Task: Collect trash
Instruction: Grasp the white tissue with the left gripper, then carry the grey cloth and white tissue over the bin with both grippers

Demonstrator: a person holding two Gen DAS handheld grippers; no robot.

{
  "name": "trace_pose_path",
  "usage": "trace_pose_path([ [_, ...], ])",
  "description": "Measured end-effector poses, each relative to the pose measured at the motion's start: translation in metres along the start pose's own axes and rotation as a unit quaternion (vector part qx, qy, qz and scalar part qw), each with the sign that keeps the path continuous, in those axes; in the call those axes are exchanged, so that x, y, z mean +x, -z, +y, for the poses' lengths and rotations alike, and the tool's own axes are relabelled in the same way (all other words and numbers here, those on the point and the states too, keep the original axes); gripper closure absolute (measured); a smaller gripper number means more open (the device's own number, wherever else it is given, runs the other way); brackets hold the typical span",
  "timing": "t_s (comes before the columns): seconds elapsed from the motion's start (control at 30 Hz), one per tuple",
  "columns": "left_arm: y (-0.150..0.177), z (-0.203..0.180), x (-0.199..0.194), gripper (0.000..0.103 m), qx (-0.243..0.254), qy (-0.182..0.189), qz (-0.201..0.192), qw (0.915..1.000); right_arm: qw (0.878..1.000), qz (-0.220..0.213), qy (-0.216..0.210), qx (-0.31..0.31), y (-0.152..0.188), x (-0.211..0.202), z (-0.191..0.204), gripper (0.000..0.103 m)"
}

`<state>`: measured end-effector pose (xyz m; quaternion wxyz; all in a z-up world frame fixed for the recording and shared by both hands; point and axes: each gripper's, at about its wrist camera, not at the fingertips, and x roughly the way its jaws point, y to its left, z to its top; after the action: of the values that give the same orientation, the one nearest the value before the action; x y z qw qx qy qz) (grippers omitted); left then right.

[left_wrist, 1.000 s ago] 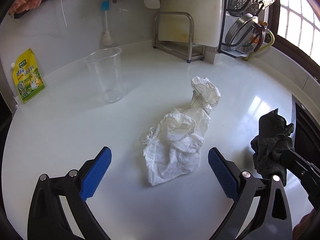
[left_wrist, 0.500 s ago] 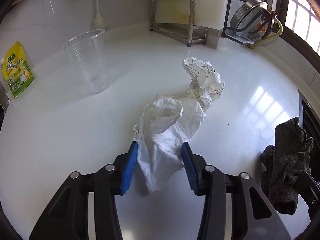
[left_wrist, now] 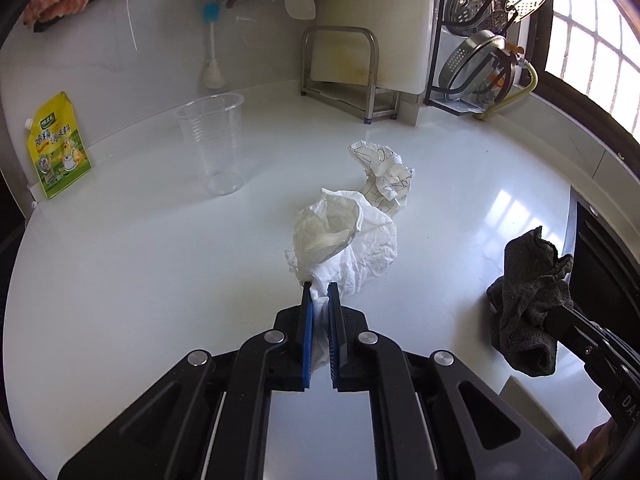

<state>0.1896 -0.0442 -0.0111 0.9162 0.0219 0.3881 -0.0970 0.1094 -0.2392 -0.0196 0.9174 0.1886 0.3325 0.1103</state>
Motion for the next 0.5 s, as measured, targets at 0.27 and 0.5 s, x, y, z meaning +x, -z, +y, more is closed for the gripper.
trace_pose_path([
  [0.27,0.033,0.005,-0.050,0.096,-0.003,-0.014,-0.015,0.9998,1.000,0.003,0.001,-0.009,0.016,-0.026,0.014,0.091],
  [0.5,0.067,0.005,-0.089,0.096,-0.004,-0.018,-0.023,0.9996,1.000,0.007,0.001,-0.021,0.041,-0.058,0.038,0.091],
])
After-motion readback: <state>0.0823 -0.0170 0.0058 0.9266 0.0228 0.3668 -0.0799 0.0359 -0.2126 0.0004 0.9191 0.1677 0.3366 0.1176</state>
